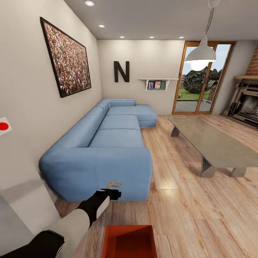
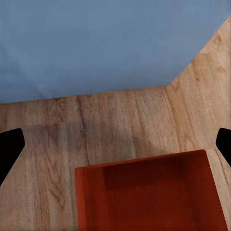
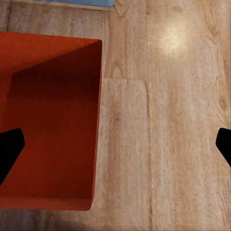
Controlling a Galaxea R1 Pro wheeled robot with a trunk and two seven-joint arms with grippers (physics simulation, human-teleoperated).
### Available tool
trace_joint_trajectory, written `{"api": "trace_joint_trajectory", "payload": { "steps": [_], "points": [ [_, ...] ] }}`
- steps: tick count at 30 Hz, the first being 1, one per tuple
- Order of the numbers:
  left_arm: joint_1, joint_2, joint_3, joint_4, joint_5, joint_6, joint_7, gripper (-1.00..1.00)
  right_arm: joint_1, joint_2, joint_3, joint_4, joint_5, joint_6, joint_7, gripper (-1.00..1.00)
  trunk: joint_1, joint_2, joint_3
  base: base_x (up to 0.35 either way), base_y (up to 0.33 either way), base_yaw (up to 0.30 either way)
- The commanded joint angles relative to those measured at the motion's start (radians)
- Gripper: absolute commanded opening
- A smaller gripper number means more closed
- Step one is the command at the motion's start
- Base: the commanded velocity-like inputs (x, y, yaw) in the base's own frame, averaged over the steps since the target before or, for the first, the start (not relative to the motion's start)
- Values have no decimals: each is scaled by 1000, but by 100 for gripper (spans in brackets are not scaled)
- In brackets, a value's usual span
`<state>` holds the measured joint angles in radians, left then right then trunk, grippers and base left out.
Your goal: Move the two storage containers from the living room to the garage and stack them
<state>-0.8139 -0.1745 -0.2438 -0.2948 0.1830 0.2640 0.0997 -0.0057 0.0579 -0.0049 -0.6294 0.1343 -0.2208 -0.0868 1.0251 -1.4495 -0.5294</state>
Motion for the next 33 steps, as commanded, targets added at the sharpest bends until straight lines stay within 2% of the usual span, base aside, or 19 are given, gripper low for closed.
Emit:
{"api": "trace_joint_trajectory", "payload": {
  "steps": [1,6,16,33],
  "points": [
    [-1,0,-6,-1,10,4,8,100,0,0,-1,0,10,-1,-6,100,0,-1,-1,0,0,0],
    [0,0,-6,-1,10,6,8,100,0,0,-1,0,10,-1,2,100,0,-1,-1,31,0,0],
    [0,0,-6,-1,10,5,8,100,0,0,-1,0,10,0,-1,100,0,-1,-1,267,0,0],
    [0,0,-6,1,10,4,8,100,0,0,-3,0,8,1,-2,100,0,-1,-9,11,0,0]
  ]
}}
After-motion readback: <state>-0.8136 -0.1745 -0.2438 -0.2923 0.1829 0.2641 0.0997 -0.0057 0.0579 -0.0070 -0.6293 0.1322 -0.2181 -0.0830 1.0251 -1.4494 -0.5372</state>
